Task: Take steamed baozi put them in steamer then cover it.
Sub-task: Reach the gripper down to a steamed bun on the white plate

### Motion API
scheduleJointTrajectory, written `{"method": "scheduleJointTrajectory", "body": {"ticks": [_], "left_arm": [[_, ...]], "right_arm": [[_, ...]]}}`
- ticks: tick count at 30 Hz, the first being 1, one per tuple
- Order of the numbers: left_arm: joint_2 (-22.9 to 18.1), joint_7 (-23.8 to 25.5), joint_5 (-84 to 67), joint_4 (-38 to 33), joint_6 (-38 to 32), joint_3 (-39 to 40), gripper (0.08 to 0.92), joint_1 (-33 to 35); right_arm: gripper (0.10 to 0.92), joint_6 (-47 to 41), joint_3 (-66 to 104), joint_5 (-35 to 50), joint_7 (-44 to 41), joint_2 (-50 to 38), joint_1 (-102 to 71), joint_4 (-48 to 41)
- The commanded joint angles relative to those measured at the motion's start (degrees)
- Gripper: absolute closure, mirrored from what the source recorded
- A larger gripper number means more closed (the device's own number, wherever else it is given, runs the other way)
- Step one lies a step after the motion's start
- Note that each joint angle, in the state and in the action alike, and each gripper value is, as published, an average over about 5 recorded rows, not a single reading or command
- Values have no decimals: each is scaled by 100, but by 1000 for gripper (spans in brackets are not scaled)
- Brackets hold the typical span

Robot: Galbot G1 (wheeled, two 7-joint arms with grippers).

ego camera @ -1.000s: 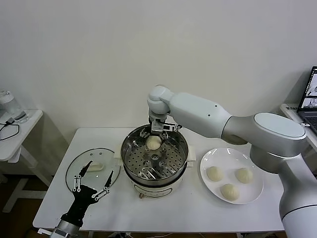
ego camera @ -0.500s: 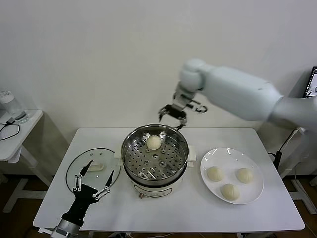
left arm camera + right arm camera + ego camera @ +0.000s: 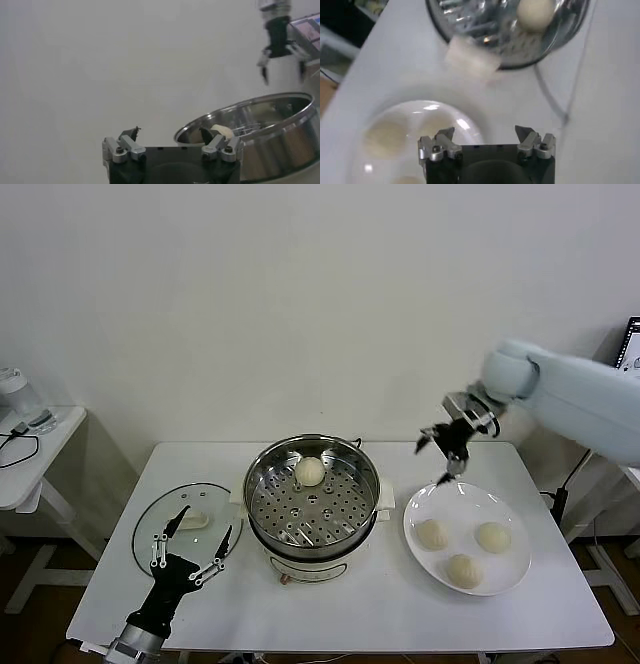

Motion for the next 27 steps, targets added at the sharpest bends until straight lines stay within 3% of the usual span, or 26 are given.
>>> {"method": "scheduleJointTrajectory", "body": {"ticks": [1,27], "left_arm": [[-1,-21,14,-17,7,-9,177,22],[-12,-56,11,45,-16,-63,177,14]], "right_arm": [[203,-599,-128,98,238,-426,-873,-6],[203,-643,335,-304,755,335,-1602,-532]]}}
